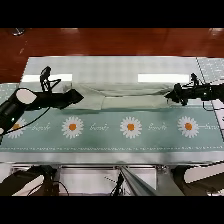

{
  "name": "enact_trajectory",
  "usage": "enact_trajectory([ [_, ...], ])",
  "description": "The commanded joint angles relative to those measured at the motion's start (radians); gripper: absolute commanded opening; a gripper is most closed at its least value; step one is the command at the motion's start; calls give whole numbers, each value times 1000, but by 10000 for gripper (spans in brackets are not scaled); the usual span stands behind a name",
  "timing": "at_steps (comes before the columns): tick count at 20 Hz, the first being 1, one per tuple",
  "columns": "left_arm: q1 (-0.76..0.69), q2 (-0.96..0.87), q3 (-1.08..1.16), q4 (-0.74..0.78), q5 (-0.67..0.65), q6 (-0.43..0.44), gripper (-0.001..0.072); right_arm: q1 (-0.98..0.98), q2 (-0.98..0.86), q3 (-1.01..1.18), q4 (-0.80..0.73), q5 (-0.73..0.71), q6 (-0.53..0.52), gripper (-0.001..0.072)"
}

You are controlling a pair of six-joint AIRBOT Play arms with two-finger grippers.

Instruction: Fold the shirts.

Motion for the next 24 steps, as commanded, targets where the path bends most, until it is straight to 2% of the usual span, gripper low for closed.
enact_trajectory([
  [1, -20, -7, -5, -47, 10, 18, 34, -7, 68, 0, -40, 72, -11, 21],
  [3, -40, -11, 8, -125, 14, 123, 25, -13, 195, -2, -186, 119, -4, 21],
  [4, -86, -25, 45, -133, 14, 227, 24, -13, 275, -18, -244, 137, 7, 21],
  [5, -145, -50, 95, -122, 28, 275, 24, -13, 357, -47, -268, 140, 15, 21],
  [6, -213, -96, 162, -100, 51, 261, 24, -13, 443, -85, -265, 140, 22, 21],
  [9, -368, -304, 405, -41, 51, 134, 24, -12, 719, -216, -243, 153, 52, 21],
  [14, -551, -708, 824, -35, -188, 6, 24, -12, 1073, -317, -239, 232, 157, 21],
  [16, -618, -816, 923, -47, -273, -49, 24, -12, 1140, -317, -237, 247, 188, 21],
  [17, -653, -852, 949, -79, -305, -50, 24, -12, 1162, -317, -233, 252, 195, 21],
  [21, -777, -895, 955, -212, -313, -49, 24, -2, 1173, -317, -222, 266, 192, 21],
  [24, -786, -892, 966, -228, -317, -46, 24, 61, 1173, -317, -222, 249, 190, 21],
])
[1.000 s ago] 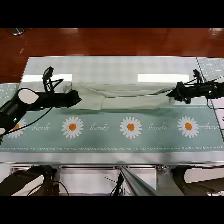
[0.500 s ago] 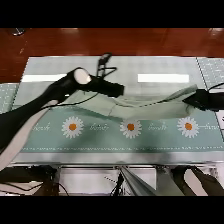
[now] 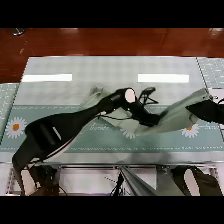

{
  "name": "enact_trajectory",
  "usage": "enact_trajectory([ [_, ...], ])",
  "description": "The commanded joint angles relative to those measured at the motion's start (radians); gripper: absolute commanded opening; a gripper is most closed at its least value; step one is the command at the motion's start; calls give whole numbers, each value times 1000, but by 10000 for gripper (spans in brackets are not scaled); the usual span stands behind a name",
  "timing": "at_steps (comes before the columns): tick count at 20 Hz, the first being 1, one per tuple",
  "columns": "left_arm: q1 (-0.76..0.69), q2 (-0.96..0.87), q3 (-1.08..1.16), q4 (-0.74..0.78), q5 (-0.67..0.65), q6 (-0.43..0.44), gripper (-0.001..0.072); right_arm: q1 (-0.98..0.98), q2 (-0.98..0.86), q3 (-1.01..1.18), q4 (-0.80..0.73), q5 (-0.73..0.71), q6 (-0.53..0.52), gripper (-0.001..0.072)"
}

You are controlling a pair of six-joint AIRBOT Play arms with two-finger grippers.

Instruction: Fold the shirts.

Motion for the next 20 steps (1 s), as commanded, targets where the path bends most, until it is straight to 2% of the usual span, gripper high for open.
enact_trajectory([
  [1, -2, -12, 35, -42, -26, -8, 25, 69, 14, -2, 4, -16, 11, 22],
  [4, 165, 53, 40, -40, -53, -8, 25, 162, -1, 3, 40, -63, 32, 22],
  [7, 394, 177, 37, -8, -134, -8, 25, 290, -69, 24, 92, -142, 35, 21],
  [10, 608, 390, -21, 123, -175, -8, 26, 466, -198, 82, 100, -260, 48, 22],
  [14, 841, 753, -232, 162, -166, 83, 26, 692, -497, 261, 97, -400, 48, 21],
  [16, 894, 959, -379, 162, -158, 99, 26, 773, -683, 380, 89, -446, 42, 22],
  [20, 884, 1330, -695, 158, -107, 113, 26, 882, -1030, 618, 91, -476, 56, 22],
])
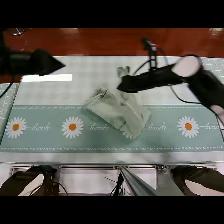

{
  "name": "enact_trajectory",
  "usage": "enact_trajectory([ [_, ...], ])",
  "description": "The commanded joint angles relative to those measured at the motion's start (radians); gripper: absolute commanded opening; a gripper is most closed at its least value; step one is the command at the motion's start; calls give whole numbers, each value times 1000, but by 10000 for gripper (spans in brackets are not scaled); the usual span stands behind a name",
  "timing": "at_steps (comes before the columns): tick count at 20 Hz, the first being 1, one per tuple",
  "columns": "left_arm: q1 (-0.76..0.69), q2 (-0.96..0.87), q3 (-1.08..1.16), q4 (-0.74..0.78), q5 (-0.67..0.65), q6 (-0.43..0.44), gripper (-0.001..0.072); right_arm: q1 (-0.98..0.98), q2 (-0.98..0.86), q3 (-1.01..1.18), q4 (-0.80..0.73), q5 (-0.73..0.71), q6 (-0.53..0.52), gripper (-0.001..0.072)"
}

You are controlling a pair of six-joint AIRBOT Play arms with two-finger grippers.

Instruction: Fold the shirts.

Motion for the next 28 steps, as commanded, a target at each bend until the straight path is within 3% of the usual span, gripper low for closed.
enact_trajectory([
  [1, 27, 311, -270, 8, 43, -9, 26, 103, -291, 203, -2, -47, 24, 22],
  [2, 27, 365, -337, 8, 42, -23, 26, 116, -353, 248, -2, -46, 45, 22],
  [3, 27, 401, -391, 8, 46, -23, 26, 129, -401, 277, -1, -57, 57, 67],
  [4, 27, 422, -441, 8, 50, -23, 26, 134, -433, 290, 13, -61, 72, 286],
  [5, 27, 427, -478, 8, 50, -23, 26, 130, -450, 292, 47, -49, 76, 651],
  [7, 27, 408, -521, 9, 63, -22, 26, 77, -428, 293, 50, 26, 73, 628],
  [10, 27, 363, -537, 9, 104, -22, 26, -92, -290, 293, 18, 284, 64, 628],
  [13, 27, 336, -537, 9, 131, -22, 26, -227, -34, 266, -323, 498, 84, 627],
  [16, 27, 331, -537, 9, 137, -18, 26, -289, 323, -35, -629, 405, 207, 627],
  [18, 27, 331, -541, 9, 137, 0, 26, -301, 561, -366, -705, 218, 417, 627],
  [20, 27, 331, -556, 8, 137, 0, 26, -300, 725, -701, -613, -20, 633, 627],
  [22, 27, 331, -579, 8, 137, -3, 26, -300, 753, -936, -337, -219, 641, 627],
  [24, 27, 330, -593, 8, 138, -4, 26, -300, 688, -1033, -81, -325, 461, 627],
  [28, 27, 310, -623, 8, 153, -1, 26, -300, 404, -956, 155, -282, 132, 627],
])
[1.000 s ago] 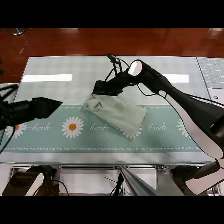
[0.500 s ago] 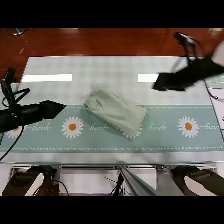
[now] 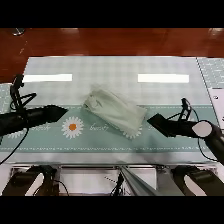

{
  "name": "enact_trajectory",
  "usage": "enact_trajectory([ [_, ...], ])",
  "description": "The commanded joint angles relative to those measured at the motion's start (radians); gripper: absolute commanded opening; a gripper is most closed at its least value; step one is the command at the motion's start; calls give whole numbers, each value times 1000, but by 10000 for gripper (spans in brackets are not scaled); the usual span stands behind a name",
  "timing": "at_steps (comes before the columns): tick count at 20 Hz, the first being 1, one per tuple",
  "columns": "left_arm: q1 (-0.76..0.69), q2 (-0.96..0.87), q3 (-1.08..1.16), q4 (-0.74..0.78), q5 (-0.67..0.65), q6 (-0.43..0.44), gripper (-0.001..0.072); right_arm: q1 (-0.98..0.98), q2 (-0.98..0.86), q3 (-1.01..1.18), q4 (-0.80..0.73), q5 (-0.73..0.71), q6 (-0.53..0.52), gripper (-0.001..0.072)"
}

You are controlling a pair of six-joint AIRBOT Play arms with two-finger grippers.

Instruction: Fold the shirts.

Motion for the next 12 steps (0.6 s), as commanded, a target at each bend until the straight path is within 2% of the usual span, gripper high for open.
enact_trajectory([
  [1, 0, -17, -31, -1, 11, -2, 26, -2, -219, 14, 303, -6, -298, 627],
  [3, 0, -25, -47, -8, 11, -2, 26, 2, -367, 94, 412, 60, -423, 626],
  [6, 0, -27, -63, -7, 12, -1, 26, 65, -549, 239, 435, 85, -452, 600],
  [7, 0, -27, -64, -8, 12, -1, 26, 92, -595, 294, 431, 108, -463, 422],
  [8, 0, -27, -64, -8, 13, -2, 26, 113, -635, 359, 431, 147, -504, 84],
  [9, 0, -27, -64, -8, 12, -1, 26, 123, -655, 431, 430, 188, -549, 22],
  [12, 0, -27, -64, -7, 13, -1, 26, 125, -660, 701, 333, 288, -506, 21],
])
